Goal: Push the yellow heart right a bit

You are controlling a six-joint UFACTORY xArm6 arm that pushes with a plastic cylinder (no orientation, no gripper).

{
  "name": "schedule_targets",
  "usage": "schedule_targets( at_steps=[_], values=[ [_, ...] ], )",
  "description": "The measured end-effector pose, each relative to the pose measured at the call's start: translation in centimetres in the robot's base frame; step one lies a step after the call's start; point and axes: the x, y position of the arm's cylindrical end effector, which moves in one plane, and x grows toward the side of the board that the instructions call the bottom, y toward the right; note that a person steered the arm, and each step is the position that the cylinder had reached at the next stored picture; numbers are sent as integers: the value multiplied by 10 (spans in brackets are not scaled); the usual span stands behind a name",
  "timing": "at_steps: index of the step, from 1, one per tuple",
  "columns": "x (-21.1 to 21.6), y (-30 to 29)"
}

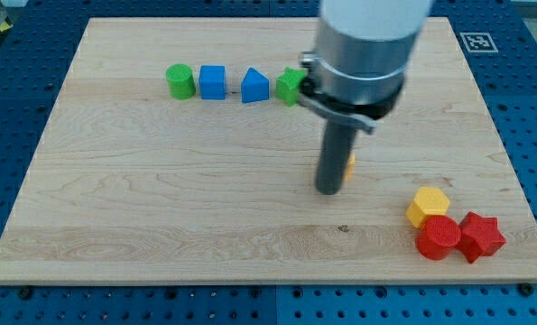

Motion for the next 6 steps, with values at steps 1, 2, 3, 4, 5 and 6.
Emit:
schedule_targets(
  at_steps=[1,2,3,4,5,6],
  values=[
    [-34,-37],
    [-64,-33],
    [-55,-17],
    [-33,2],
    [-26,28],
    [-33,29]
  ],
)
